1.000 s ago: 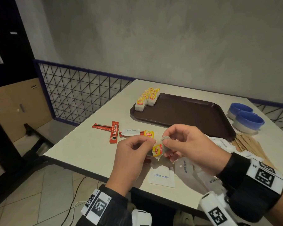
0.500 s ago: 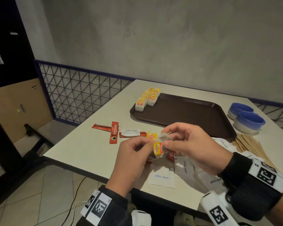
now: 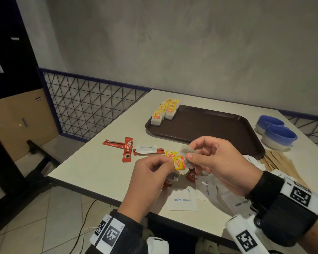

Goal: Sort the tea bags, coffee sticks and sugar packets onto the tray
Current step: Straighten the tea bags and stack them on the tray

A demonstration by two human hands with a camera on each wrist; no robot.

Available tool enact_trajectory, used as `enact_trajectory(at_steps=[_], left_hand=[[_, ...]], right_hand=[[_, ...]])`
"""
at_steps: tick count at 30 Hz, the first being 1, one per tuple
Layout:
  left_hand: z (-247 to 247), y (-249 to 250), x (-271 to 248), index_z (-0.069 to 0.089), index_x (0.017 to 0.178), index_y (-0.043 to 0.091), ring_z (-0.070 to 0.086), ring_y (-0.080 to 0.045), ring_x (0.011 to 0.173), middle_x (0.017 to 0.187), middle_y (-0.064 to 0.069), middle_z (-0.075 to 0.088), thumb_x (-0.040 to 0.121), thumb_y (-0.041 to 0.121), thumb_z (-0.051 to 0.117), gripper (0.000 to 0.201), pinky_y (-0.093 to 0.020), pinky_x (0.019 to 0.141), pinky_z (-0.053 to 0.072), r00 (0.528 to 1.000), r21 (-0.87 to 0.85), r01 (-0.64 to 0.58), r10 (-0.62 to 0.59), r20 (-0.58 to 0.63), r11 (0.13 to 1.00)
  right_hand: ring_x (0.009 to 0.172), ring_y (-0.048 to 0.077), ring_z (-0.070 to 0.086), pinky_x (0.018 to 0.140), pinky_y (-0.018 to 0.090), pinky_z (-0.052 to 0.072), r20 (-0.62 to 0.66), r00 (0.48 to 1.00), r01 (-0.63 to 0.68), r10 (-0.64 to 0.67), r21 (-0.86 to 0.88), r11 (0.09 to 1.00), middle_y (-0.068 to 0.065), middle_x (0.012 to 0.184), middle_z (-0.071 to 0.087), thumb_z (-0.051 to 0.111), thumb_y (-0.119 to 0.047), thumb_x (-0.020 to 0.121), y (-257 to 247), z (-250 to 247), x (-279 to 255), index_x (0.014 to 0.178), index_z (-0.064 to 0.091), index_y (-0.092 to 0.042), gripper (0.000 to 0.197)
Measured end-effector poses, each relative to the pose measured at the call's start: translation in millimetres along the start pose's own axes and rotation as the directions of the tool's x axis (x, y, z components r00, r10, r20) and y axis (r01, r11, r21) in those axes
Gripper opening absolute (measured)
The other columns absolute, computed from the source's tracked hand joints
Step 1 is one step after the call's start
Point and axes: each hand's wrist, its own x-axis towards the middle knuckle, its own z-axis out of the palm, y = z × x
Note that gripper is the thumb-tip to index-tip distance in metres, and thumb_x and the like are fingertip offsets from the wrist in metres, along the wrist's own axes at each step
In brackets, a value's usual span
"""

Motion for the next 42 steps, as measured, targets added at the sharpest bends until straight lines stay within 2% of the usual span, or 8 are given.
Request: enact_trajectory(at_steps=[4, 6, 12, 19, 22, 29, 35, 42], left_hand=[[3.1, 1.4, -1.5, 0.08, 0.077, 0.019, 0.066, -0.024, 0.074, 0.078, -0.006, 0.073, 0.091, 0.045, 0.069, 0.031, -0.042, 0.066, 0.055, 0.997, -0.101, 0.04, -0.046, -0.061, 0.994], [2.9, 1.7, -1.7, 0.081, 0.081, 0.02, 0.068, -0.022, 0.07, 0.08, -0.006, 0.075, 0.087, 0.054, 0.072, 0.036, -0.036, 0.063, 0.056, 0.995, -0.099, 0.024, -0.033, -0.09, 0.995], [2.1, -3.8, -0.6, 0.083, 0.086, 0.023, 0.073, -0.016, 0.074, 0.083, 0.0, 0.077, 0.087, 0.03, 0.076, 0.01, -0.033, 0.064, 0.06, 0.991, 0.009, -0.032, 0.033, -0.127, 0.999], [2.3, -4.5, -0.1, 0.083, 0.088, 0.021, 0.072, -0.017, 0.078, 0.086, -0.001, 0.077, 0.093, 0.027, 0.071, 0.015, -0.035, 0.066, 0.062, 0.99, 0.022, -0.031, 0.033, -0.134, 0.999], [2.3, -4.5, 0.2, 0.083, 0.082, 0.021, 0.071, -0.018, 0.075, 0.084, -0.005, 0.076, 0.096, 0.025, 0.068, 0.021, -0.031, 0.062, 0.06, 0.985, -0.022, -0.015, 0.012, -0.173, 1.0], [2.7, -1.3, -0.9, 0.083, 0.089, 0.023, 0.07, -0.017, 0.075, 0.09, -0.002, 0.078, 0.085, 0.047, 0.068, 0.029, -0.028, 0.06, 0.056, 0.983, -0.063, -0.036, 0.025, -0.179, 0.997], [1.0, -6.8, -0.2, 0.083, 0.089, 0.018, 0.068, -0.011, 0.075, 0.083, 0.001, 0.075, 0.093, 0.025, 0.071, 0.014, -0.025, 0.061, 0.057, 0.984, -0.021, -0.058, 0.053, -0.17, 0.998], [2.6, -2.1, -0.6, 0.084, 0.087, 0.023, 0.073, -0.015, 0.079, 0.087, 0.001, 0.077, 0.082, 0.041, 0.074, 0.021, -0.023, 0.061, 0.055, 0.991, -0.018, -0.08, 0.078, -0.112, 0.997]], right_hand=[[0.068, 0.023, 0.066, 0.059, 0.03, 0.055, -0.023, 1.0, -0.006, 0.006, 0.03, 1.0, 0.035, 0.091, 0.068, 0.075, 0.0, 0.085, 0.1, 1.3, -1.1, 0.107, 0.066, 0.005, 0.025], [0.07, 0.025, 0.067, 0.062, 0.031, 0.057, -0.012, 1.0, -0.015, 0.015, 0.039, 0.999, 0.029, 0.089, 0.072, 0.074, 0.001, 0.085, 0.6, 2.0, -2.0, 0.107, 0.066, 0.004, 0.024], [0.073, 0.026, 0.069, 0.066, 0.03, 0.061, 0.005, 0.998, -0.068, 0.068, 0.115, 0.991, 0.03, 0.093, 0.071, 0.074, 0.002, 0.085, 2.9, 3.5, -3.5, 0.112, 0.066, 0.005, 0.028], [0.071, 0.025, 0.067, 0.066, 0.028, 0.06, 0.016, 0.995, -0.097, 0.096, 0.218, 0.971, 0.03, 0.088, 0.069, 0.071, 0.004, 0.087, 5.4, 5.8, -4.3, 0.116, 0.063, 0.009, 0.031], [0.075, 0.027, 0.068, 0.067, 0.028, 0.062, -0.001, 0.994, -0.108, 0.111, 0.228, 0.968, 0.039, 0.102, 0.068, 0.071, 0.003, 0.087, 4.4, 6.4, -5.4, 0.118, 0.061, 0.009, 0.034], [0.074, 0.026, 0.07, 0.068, 0.029, 0.063, 0.002, 0.994, -0.104, 0.106, 0.209, 0.972, 0.038, 0.102, 0.068, 0.072, 0.004, 0.086, 5.8, 8.2, -5.4, 0.113, 0.063, 0.009, 0.029], [0.073, 0.025, 0.069, 0.067, 0.028, 0.062, 0.007, 0.995, -0.1, 0.101, 0.238, 0.966, 0.028, 0.087, 0.07, 0.072, 0.003, 0.086, 9.6, 10.1, -4.4, 0.109, 0.065, 0.009, 0.025], [0.074, 0.024, 0.07, 0.068, 0.028, 0.062, 0.003, 0.992, -0.119, 0.124, 0.306, 0.945, 0.025, 0.089, 0.071, 0.072, 0.003, 0.087, 10.5, 11.3, -4.0, 0.111, 0.062, 0.01, 0.027]])
